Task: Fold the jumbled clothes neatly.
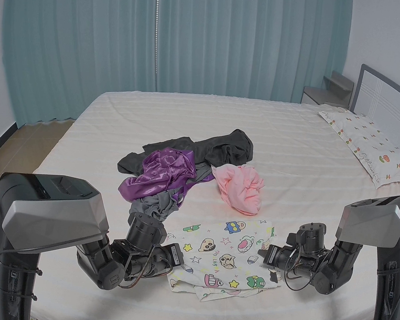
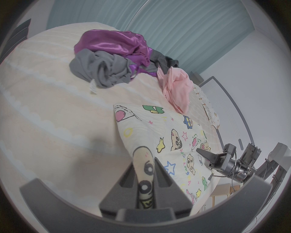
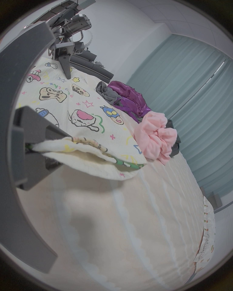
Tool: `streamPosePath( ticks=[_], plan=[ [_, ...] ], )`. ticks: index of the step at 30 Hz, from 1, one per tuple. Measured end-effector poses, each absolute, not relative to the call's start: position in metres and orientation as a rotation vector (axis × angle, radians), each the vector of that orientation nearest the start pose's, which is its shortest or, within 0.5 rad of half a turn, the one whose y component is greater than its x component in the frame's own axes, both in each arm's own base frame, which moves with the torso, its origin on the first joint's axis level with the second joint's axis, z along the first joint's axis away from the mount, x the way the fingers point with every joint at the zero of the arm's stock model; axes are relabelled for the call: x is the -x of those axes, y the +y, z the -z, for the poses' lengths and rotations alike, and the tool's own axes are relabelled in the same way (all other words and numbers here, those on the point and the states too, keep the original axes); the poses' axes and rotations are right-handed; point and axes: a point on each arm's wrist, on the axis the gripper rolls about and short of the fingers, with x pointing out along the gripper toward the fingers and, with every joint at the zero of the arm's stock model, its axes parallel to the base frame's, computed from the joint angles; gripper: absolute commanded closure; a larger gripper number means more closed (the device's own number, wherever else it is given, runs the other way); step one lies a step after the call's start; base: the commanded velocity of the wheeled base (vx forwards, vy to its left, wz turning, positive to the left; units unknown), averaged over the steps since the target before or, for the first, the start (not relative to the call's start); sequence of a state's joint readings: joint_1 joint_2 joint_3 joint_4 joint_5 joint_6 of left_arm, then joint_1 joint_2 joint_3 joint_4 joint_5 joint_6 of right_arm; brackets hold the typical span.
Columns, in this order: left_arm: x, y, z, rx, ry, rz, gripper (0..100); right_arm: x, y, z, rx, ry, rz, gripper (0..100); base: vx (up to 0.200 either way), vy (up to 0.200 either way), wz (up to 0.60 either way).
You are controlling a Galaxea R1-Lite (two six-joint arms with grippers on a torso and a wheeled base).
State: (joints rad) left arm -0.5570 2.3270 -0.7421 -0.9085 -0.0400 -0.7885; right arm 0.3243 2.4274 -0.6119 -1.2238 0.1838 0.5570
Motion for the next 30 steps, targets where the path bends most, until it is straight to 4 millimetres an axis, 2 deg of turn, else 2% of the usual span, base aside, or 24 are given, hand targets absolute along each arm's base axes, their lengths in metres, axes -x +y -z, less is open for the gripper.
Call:
streamPosePath(
  ticks=[9,10,19,24,30],
  plan=[
    [-0.302,-0.191,0.025,0.567,0.858,0.272,100,-0.318,0.114,0.050,-0.481,0.734,-0.315,100,0.000,0.000,0.00],
    [-0.302,-0.191,0.025,0.568,0.857,0.272,0,-0.317,0.114,0.050,-0.481,0.736,-0.314,0,0.000,0.000,0.00],
    [-0.296,-0.188,0.028,0.561,0.878,0.267,0,-0.316,0.113,0.048,-0.478,0.737,-0.305,0,0.000,0.000,0.00],
    [-0.289,-0.179,0.026,0.590,0.874,0.255,0,-0.312,0.111,0.035,-0.472,0.709,-0.279,0,0.000,0.000,0.00],
    [-0.274,-0.164,0.016,0.716,0.842,0.243,0,-0.286,0.102,0.024,-0.462,0.741,-0.252,0,0.000,0.000,0.00]
  ],
)
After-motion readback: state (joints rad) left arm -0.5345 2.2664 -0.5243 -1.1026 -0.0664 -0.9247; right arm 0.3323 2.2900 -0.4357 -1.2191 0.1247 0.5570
